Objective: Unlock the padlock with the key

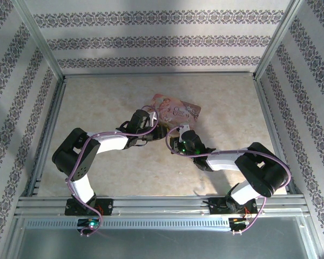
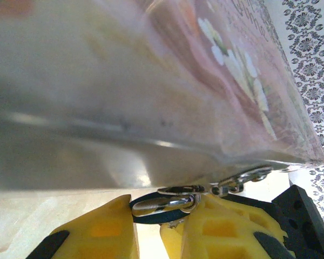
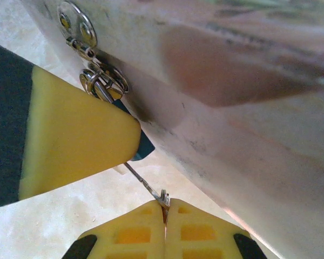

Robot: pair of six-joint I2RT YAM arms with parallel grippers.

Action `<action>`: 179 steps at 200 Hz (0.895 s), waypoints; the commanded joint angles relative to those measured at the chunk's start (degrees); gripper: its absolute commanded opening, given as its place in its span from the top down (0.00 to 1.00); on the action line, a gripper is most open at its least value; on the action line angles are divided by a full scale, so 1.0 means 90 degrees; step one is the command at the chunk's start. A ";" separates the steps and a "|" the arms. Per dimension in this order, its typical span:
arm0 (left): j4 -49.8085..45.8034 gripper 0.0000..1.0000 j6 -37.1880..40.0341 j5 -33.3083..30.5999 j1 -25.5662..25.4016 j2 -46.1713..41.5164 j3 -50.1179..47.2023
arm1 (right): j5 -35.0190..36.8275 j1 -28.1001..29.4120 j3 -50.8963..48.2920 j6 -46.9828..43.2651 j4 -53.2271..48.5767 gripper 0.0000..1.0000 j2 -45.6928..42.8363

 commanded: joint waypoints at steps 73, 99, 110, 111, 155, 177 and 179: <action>0.0283 0.81 -0.0052 -0.0033 -0.0121 -0.0240 0.0197 | 0.0217 0.0050 0.0051 0.0162 -0.0126 1.00 0.0183; 0.0283 0.81 -0.0052 -0.0037 -0.0121 -0.0247 0.0191 | 0.0198 0.0046 0.0130 0.0152 -0.0199 1.00 0.0243; 0.0278 0.81 -0.0059 -0.0033 -0.0121 -0.0247 0.0194 | 0.0196 0.0040 0.0131 0.0154 -0.0202 1.00 0.0249; 0.0281 0.81 -0.0054 -0.0036 -0.0121 -0.0247 0.0192 | 0.0196 0.0040 0.0130 0.0153 -0.0200 1.00 0.0246; 0.0279 0.81 -0.0052 -0.0034 -0.0121 -0.0237 0.0209 | 0.0205 0.0040 0.0110 0.0167 -0.0083 1.00 0.0175; 0.0273 0.81 -0.0050 -0.0028 -0.0121 -0.0247 0.0207 | 0.0196 0.0040 0.0146 0.0191 -0.0015 1.00 0.0194; 0.0273 0.81 -0.0049 -0.0023 -0.0121 -0.0247 0.0209 | 0.0196 0.0047 0.0148 0.0191 -0.0007 1.00 0.0194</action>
